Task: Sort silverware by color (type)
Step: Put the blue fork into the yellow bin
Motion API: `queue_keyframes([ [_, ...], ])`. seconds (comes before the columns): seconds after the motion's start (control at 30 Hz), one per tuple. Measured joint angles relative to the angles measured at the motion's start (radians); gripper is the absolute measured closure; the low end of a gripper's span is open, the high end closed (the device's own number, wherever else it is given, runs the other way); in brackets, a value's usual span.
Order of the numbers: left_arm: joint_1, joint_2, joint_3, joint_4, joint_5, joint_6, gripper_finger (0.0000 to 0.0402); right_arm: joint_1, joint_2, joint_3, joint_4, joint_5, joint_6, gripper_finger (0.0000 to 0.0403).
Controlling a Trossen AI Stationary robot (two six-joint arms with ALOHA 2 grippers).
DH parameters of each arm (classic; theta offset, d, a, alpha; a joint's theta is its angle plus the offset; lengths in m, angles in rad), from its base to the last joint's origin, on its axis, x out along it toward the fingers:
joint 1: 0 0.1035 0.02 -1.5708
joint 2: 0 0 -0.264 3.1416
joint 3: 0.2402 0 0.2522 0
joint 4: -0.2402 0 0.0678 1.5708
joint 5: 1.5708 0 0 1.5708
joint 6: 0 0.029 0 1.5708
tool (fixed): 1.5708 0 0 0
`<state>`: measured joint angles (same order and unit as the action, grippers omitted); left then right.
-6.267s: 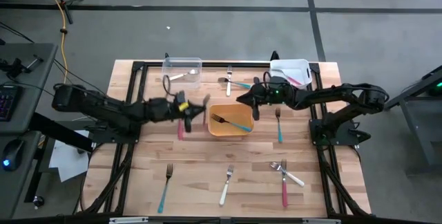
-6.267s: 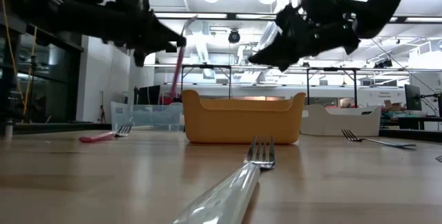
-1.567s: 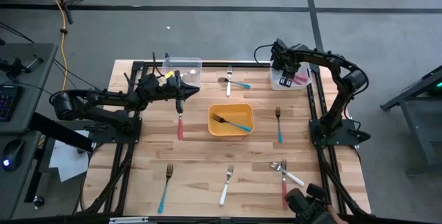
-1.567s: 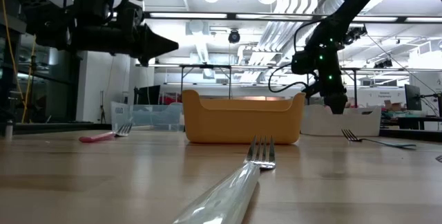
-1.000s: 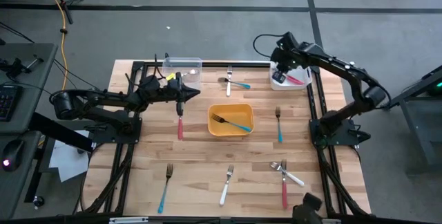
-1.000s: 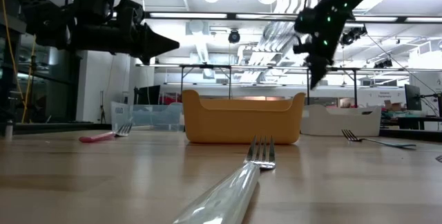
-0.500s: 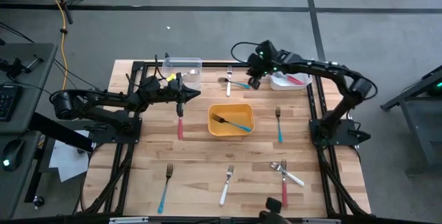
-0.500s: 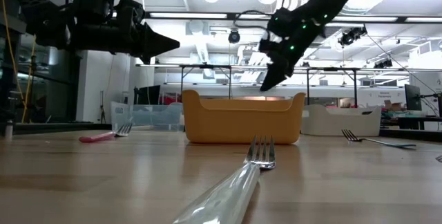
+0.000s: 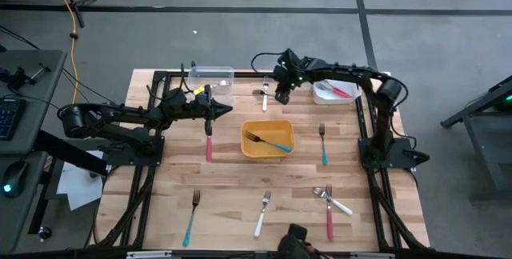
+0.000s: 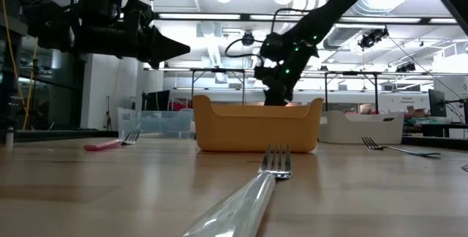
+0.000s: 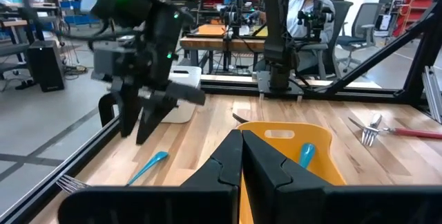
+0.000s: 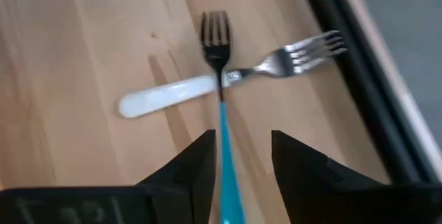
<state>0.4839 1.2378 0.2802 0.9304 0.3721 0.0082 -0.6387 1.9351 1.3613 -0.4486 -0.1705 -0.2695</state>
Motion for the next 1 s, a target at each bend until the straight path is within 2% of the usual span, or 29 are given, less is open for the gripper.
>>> queue_keyframes([
  [0.2, 0.000, 0.000, 0.000, 0.000, 0.000, 0.038, 0.0401, 0.015, 0.077, 0.053, -0.025, -0.007, -0.022, 0.0269],
  [0.77, 0.000, 0.000, 0.008, 0.001, 0.000, 0.083, 0.0401, 0.014, 0.170, 0.057, -0.055, -0.007, -0.022, 0.0272],
  [0.87, 0.000, 0.000, 0.008, 0.001, 0.000, 0.083, 0.0401, 0.014, 0.170, 0.057, -0.055, -0.007, -0.020, 0.0290],
  [1.0, 0.000, 0.000, 0.008, 0.001, 0.000, 0.083, 0.0401, 0.004, 0.171, 0.056, -0.058, -0.020, -0.019, 0.0340],
])
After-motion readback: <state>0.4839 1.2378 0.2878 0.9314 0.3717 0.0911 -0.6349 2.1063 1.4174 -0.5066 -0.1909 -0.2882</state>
